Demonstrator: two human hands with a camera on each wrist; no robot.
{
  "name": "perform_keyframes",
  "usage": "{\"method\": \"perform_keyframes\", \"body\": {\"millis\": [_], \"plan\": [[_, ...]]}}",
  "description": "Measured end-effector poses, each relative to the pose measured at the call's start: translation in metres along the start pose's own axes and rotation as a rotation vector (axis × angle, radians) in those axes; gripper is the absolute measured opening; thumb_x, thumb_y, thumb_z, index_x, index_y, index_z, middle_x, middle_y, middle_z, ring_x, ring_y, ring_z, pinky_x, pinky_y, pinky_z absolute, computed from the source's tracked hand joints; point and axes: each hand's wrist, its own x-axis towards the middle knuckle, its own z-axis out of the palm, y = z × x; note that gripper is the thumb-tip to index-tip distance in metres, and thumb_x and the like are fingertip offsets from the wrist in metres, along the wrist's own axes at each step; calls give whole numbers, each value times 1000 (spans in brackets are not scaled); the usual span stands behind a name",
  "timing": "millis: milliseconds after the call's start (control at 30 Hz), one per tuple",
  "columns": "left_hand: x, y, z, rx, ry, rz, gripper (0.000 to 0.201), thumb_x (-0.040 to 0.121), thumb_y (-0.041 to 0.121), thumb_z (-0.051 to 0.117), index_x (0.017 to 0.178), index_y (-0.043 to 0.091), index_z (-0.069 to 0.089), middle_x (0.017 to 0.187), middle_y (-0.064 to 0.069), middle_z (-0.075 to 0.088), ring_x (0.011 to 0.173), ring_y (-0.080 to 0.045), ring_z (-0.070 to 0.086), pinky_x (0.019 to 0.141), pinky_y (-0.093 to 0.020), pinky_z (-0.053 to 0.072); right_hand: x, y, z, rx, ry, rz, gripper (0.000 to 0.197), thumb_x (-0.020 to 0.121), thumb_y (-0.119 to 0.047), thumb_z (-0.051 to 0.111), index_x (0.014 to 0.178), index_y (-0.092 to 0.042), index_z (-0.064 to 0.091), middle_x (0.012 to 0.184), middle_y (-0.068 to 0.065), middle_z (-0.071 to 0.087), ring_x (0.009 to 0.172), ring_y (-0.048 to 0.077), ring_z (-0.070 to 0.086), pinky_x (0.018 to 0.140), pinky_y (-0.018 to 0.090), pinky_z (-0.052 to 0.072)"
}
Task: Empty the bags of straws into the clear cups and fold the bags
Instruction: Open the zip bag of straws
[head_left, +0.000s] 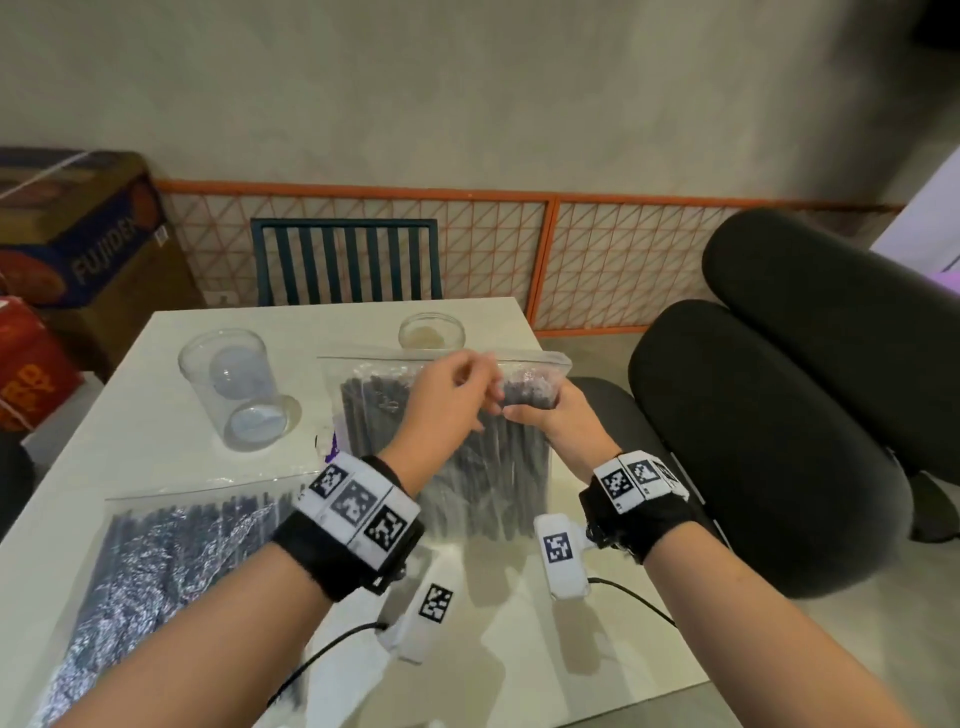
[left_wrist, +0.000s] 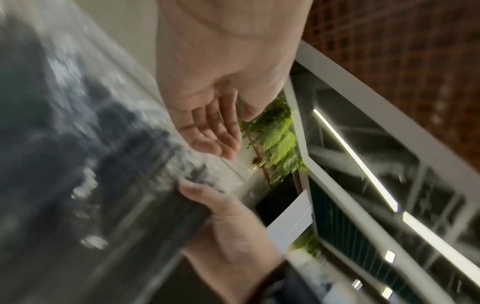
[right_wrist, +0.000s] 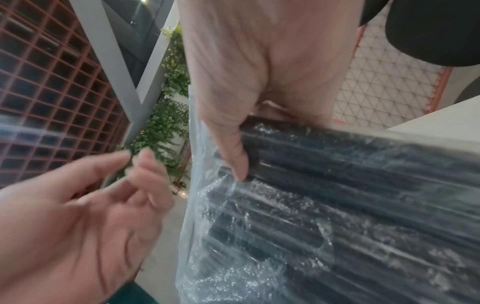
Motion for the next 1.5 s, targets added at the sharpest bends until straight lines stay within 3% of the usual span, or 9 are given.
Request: {"method": "perform_keyframes", "body": {"millis": [100, 200, 400, 533, 633, 800, 1233, 1367, 1500], "plan": [[6, 17, 15, -207, -231, -422, 47, 95, 46, 40, 77, 9, 62, 67, -6, 65, 55, -15, 62, 45, -22, 49, -7, -10, 6, -55, -45, -107, 30, 74, -6, 66, 104, -5, 62, 99, 12, 69, 94, 21, 66, 92, 37, 51], [11, 13, 20, -257, -329, -563, 49, 93, 49, 42, 77, 8, 62, 63, -5, 67, 49, -12, 64, 43, -19, 50, -10, -15, 10, -71, -98, -166, 22, 79, -24, 55, 98, -14, 61, 95, 3, 66, 93, 13, 63, 91, 27, 49], [14, 8, 21, -353, -170, -461, 17, 91, 15, 50, 82, 13, 64, 57, 3, 63, 51, -7, 60, 45, -19, 50, -15, -22, 3, -179, -211, -189, 37, 75, 14, 54, 107, -5, 58, 95, 1, 61, 84, -5, 62, 77, 13, 48], [13, 0, 18, -362, -106, -377, 13, 91, 15, 53, 90, 12, 65, 66, 1, 61, 56, -8, 57, 52, -22, 49, -21, -42, -10, -183, -231, -112, 37, 86, -7, 61, 121, -12, 53, 109, 1, 61, 93, 2, 60, 83, 22, 49], [10, -5, 19, -368, -59, -334, 14, 93, 15, 52, 92, 10, 65, 66, 0, 60, 56, -9, 55, 51, -21, 47, -23, -63, -14, -182, -187, -47, 23, 92, -18, 52, 114, -20, 57, 118, 5, 59, 100, 15, 59, 84, 37, 53], [5, -7, 28, -403, -29, -307, 18, 92, 13, 53, 76, 14, 61, 65, 0, 61, 55, -9, 56, 52, -23, 47, -21, -74, -9, -428, 10, -189, 11, 92, -17, 56, 82, -16, 60, 83, -3, 60, 71, 10, 56, 55, 24, 55], [1, -9, 31, -397, -10, -312, 17, 92, 11, 51, 77, 11, 59, 64, -1, 54, 60, -9, 55, 54, -22, 46, -17, -73, 4, -543, 112, -151, 13, 89, -10, 58, 77, -7, 63, 78, 3, 60, 60, 13, 56, 40, 17, 48], [-8, -14, 33, -328, -60, -276, 20, 91, 9, 49, 73, 12, 58, 59, 4, 60, 63, -10, 57, 55, -22, 45, -11, -67, 10, -597, 253, -144, 14, 90, -8, 53, 79, -1, 61, 79, 14, 66, 57, 18, 55, 57, 37, 56], [-8, -14, 23, -376, -38, -306, 21, 94, 18, 47, 79, 11, 60, 59, 3, 62, 61, -13, 58, 50, -22, 47, -11, -71, 6, -475, 109, -90, 13, 91, -6, 53, 80, -2, 59, 91, 17, 64, 66, 21, 65, 63, 45, 59]]}}
